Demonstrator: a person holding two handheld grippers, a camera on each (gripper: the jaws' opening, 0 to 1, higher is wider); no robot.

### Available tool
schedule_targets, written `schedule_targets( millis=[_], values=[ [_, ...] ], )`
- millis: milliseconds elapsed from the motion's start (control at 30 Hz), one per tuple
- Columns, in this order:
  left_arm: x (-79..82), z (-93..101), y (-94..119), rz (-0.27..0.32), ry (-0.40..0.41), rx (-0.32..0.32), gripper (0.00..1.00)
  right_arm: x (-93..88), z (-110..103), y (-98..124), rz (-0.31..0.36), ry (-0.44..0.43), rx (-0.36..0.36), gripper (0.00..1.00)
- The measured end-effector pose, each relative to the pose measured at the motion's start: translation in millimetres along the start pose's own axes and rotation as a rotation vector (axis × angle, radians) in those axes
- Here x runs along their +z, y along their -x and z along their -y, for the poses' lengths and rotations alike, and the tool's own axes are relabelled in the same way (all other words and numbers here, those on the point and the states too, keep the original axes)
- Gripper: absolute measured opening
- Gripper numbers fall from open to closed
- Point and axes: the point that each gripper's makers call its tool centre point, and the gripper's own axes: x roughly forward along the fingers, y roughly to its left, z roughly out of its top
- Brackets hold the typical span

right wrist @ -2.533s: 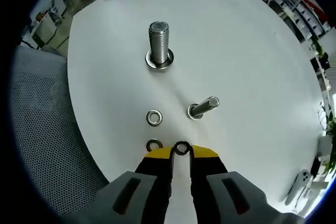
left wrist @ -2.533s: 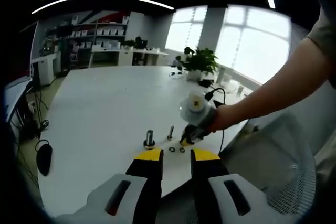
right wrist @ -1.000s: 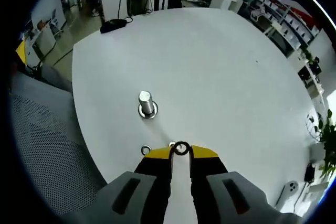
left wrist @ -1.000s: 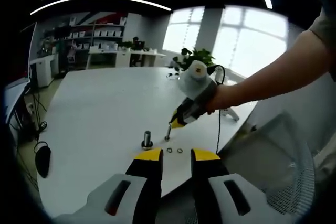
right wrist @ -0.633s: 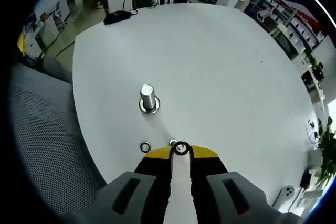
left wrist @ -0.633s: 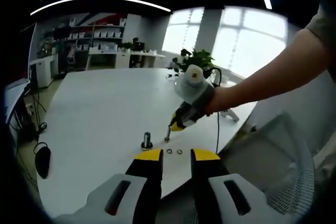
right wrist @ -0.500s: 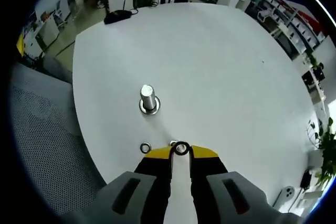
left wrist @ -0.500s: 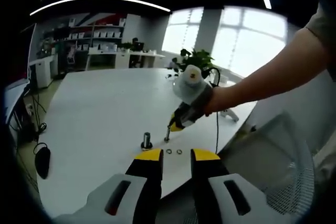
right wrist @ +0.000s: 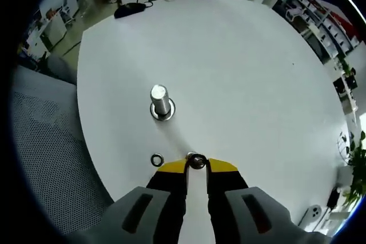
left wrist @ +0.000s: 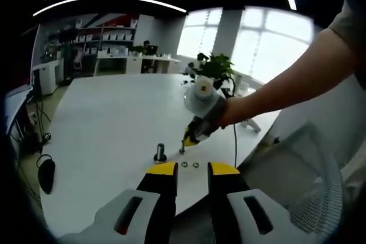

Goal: Place the washer onto the threaded stud by aligning its center hole with the stud, sliding it down to the base, and recovering from edge contact or off-axis alignment until the washer reaches the visible bottom stop.

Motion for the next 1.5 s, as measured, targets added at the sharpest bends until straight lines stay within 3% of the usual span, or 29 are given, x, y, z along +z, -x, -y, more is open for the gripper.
schedule_targets(
  millis=[533, 1100, 1500],
  values=[
    [-2.2, -1.2, -0.5, -0.014, 0.007, 0.007, 0.18, -10.4, -8.8, -26.6, -0.057, 0.003, 0.045, 0.14],
    [-2.7, -2.8, -0.7, -0.015, 0.012, 0.014, 0.18, -20.3, -11.7, -22.3, -0.059, -0.024, 0.047, 0.16],
    [-1.6, -3.4, -0.1, -0.010, 0.010, 0.021, 0.18, -40.8, -25.6, -5.4, -0.063, -0.069, 0.052, 0.20]
  ],
)
